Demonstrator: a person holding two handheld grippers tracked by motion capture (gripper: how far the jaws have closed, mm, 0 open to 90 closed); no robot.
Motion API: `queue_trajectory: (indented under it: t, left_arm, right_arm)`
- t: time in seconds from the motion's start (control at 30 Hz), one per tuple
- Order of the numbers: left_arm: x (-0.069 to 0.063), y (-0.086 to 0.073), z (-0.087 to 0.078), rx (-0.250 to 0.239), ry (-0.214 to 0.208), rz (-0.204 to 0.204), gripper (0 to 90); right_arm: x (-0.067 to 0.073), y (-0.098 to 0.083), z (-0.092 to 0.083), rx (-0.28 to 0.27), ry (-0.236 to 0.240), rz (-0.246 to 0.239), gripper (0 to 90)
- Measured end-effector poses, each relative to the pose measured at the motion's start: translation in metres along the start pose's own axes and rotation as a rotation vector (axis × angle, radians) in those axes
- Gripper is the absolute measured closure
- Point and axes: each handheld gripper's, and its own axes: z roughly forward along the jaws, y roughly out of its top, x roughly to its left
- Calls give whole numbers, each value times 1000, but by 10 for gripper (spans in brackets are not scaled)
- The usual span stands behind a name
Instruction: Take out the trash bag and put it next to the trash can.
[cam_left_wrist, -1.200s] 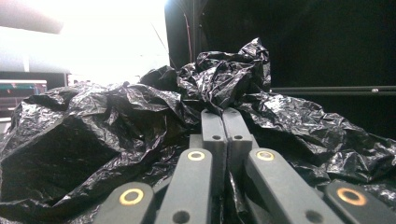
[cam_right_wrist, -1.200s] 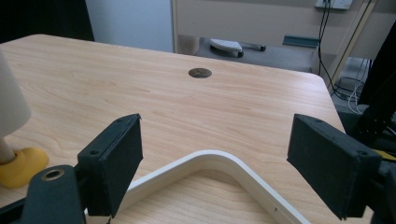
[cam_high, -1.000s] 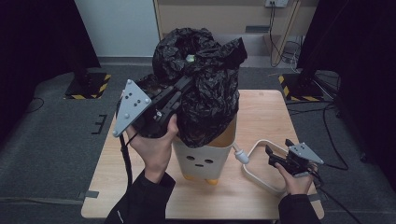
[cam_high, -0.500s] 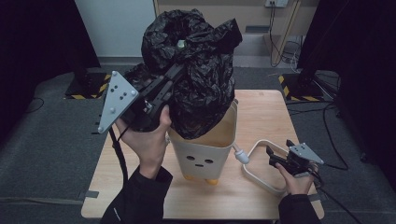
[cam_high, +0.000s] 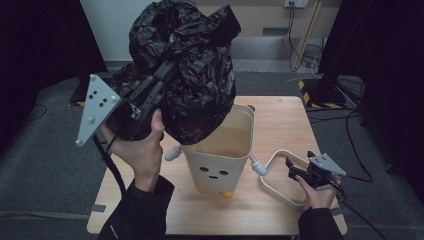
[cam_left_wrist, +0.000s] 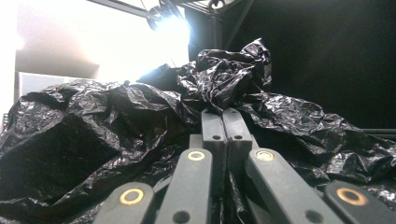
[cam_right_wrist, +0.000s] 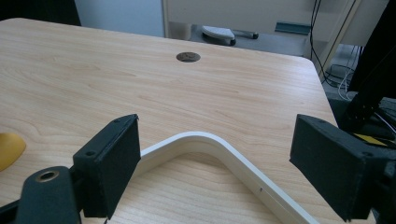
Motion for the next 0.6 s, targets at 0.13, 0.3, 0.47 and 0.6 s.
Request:
queue_trajectory:
  t: [0.13, 0.3, 0.47, 0.6]
  left_arm:
    - [7, 5, -6, -6, 21, 7, 894]
    - [15, 8, -13, -10, 43, 14, 895]
    - [23, 8, -19, -2, 67, 19, 895]
    - [30, 6, -24, 2, 87, 20, 894]
  right_arm:
    - [0, -1, 1, 4, 1, 3, 160]
    - [0, -2, 1, 12, -4, -3, 160]
    - [-1, -4, 1, 23, -5, 0, 160]
    - [-1, -5, 1, 28, -4, -3, 155]
